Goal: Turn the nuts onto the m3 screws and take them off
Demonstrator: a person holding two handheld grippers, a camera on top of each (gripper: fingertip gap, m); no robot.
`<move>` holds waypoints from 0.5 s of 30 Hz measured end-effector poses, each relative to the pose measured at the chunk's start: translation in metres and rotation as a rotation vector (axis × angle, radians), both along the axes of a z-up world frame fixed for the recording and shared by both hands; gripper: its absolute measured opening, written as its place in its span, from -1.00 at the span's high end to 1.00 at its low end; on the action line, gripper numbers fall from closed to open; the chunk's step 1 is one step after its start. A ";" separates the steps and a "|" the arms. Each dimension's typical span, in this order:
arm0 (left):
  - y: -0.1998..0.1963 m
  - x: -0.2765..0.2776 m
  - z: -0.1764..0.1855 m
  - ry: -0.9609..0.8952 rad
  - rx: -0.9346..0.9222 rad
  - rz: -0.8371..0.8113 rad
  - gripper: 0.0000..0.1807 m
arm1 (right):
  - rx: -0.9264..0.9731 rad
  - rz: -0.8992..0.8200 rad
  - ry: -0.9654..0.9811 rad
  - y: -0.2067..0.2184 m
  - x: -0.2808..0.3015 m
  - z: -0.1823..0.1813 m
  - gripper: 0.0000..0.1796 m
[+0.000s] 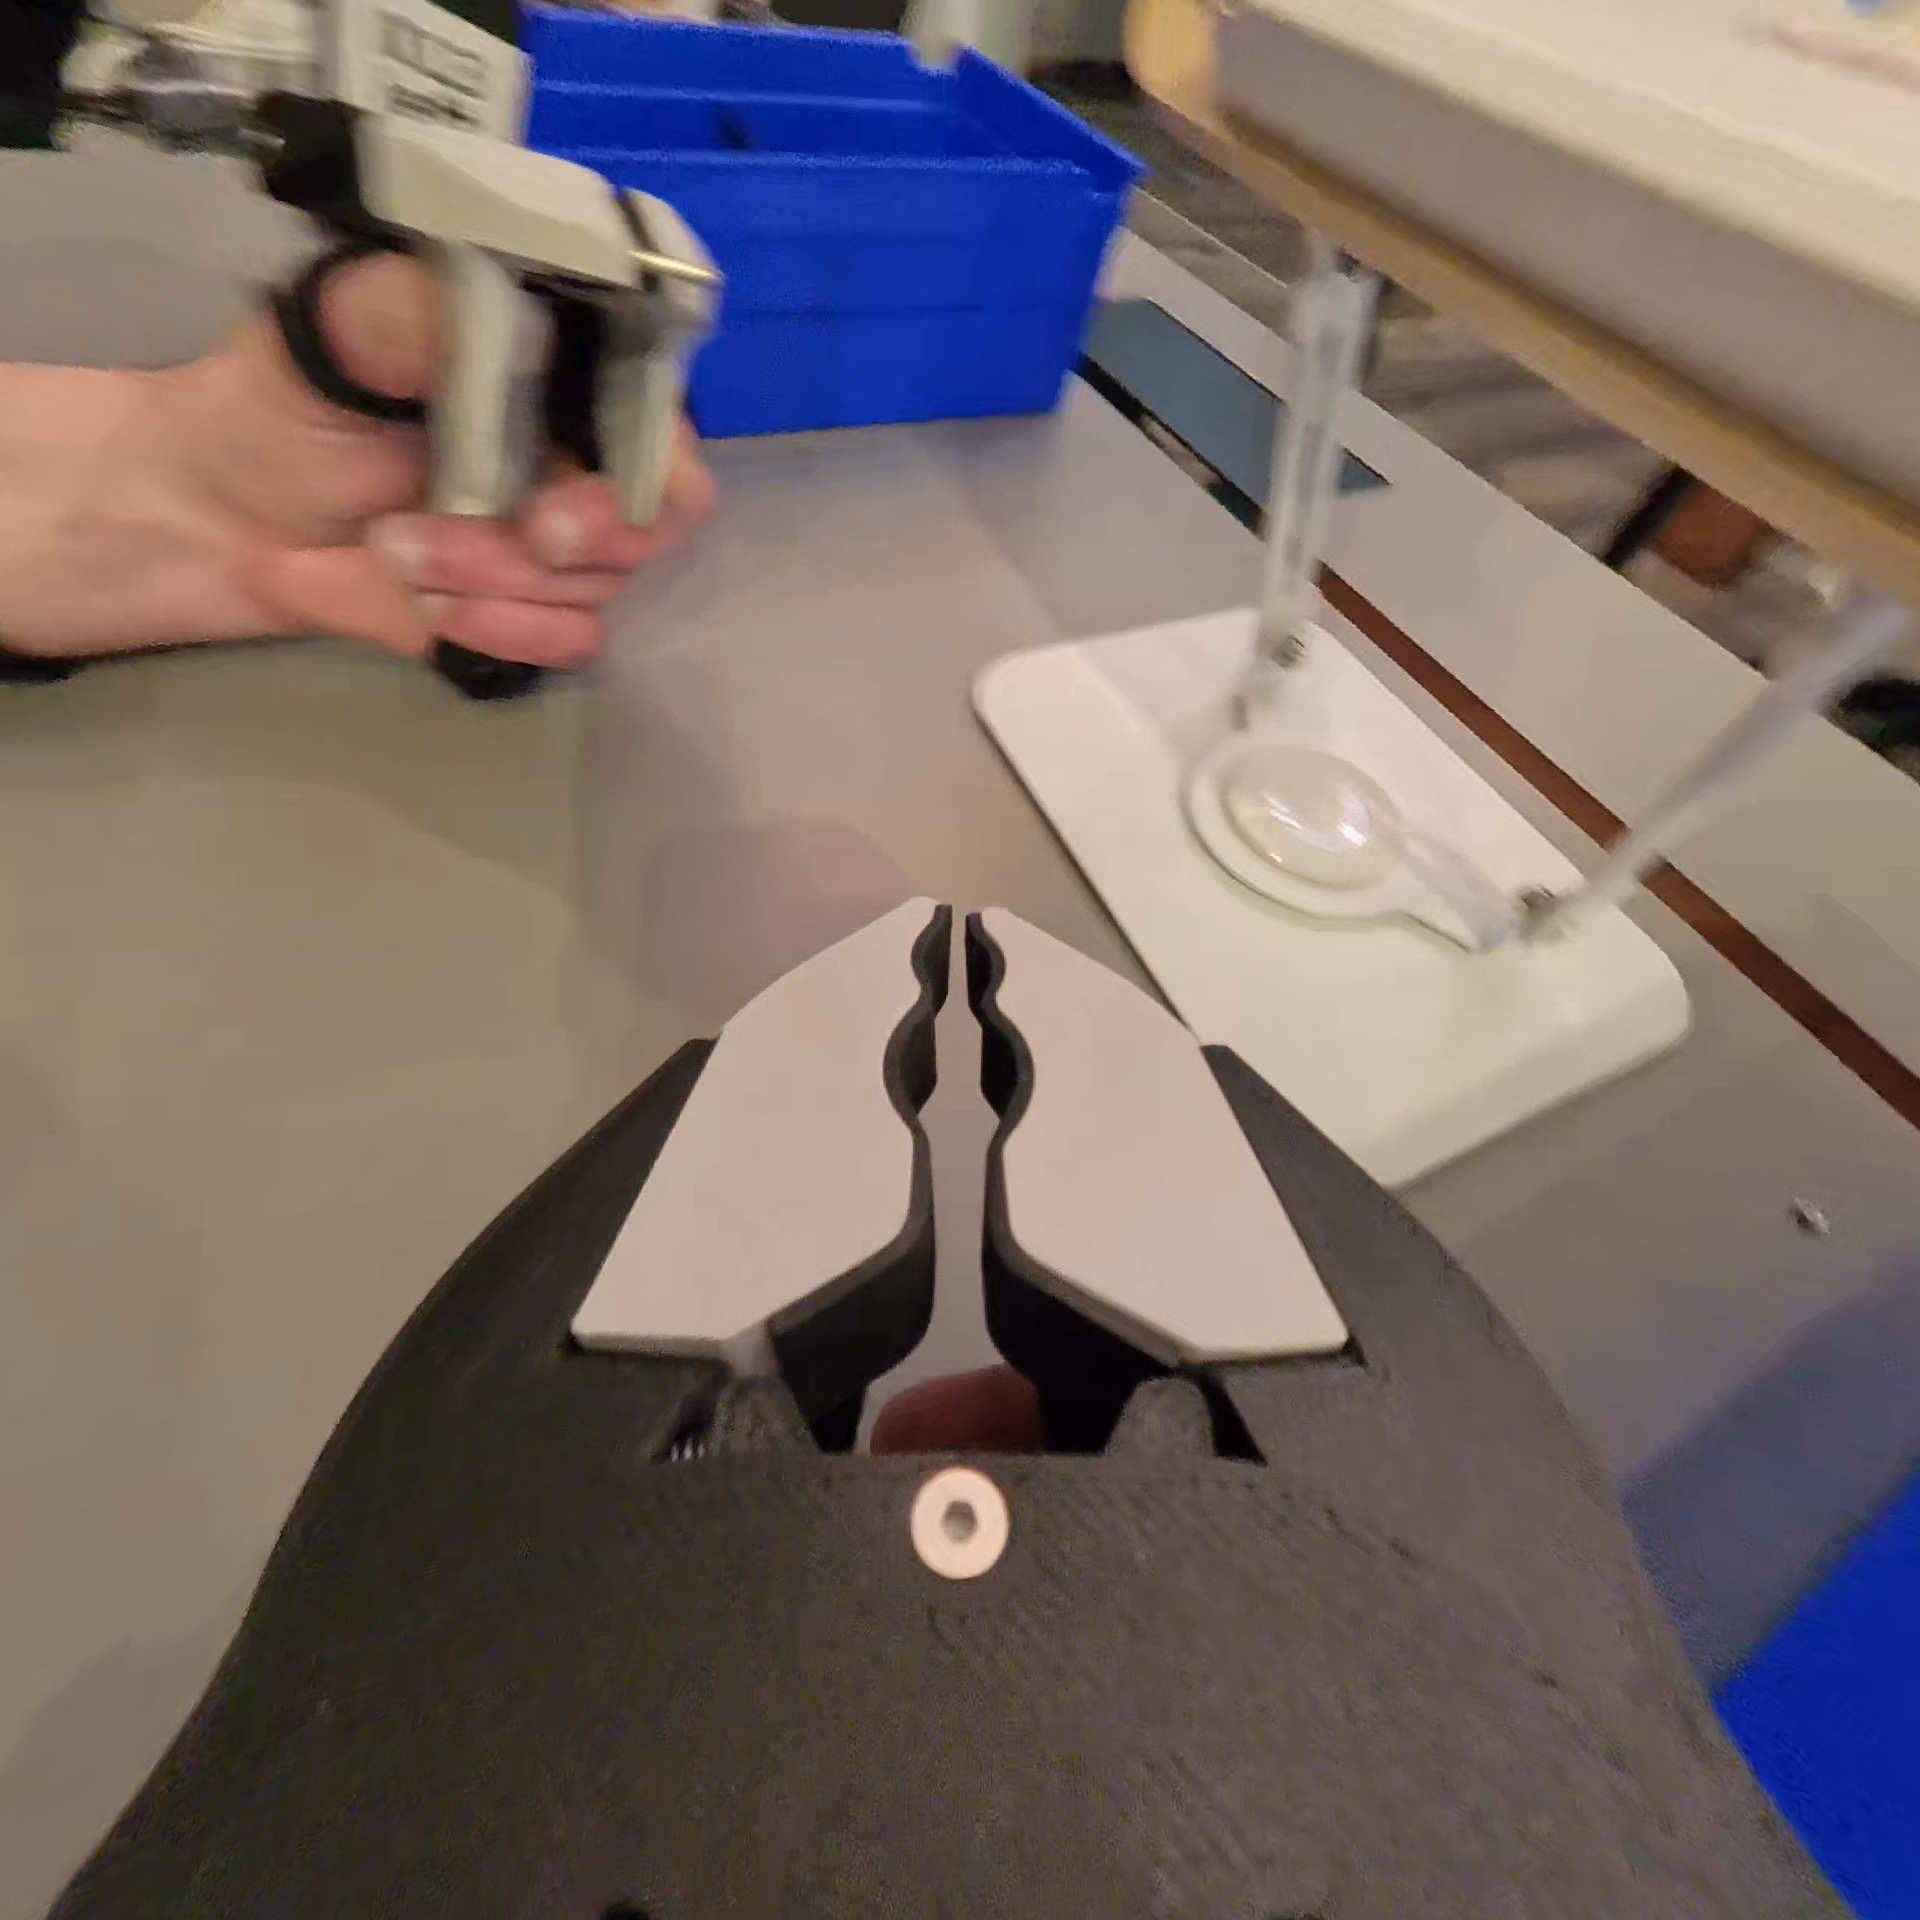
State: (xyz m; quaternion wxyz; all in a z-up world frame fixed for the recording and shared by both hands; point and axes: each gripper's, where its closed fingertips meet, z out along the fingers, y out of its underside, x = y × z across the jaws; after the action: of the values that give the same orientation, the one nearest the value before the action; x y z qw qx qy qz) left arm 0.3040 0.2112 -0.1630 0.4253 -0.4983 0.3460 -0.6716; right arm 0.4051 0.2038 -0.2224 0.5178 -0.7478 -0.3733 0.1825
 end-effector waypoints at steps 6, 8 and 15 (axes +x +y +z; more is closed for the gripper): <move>0.008 0.004 -0.004 0.012 -0.007 -0.016 0.96 | -0.038 -0.359 0.117 0.048 0.051 -0.004 0.98; 0.011 0.002 -0.003 0.014 0.006 -0.015 0.97 | -0.044 -0.438 0.106 0.059 0.064 -0.010 0.95; 0.004 -0.001 0.003 -0.003 0.018 -0.035 0.97 | -0.037 -0.570 0.028 0.075 0.096 -0.023 0.80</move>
State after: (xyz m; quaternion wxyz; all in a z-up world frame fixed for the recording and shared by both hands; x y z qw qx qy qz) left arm 0.3032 0.2152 -0.1601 0.4185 -0.4872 0.3599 -0.6767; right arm 0.5008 0.2791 -0.2451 0.5397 -0.8293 -0.1375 0.0468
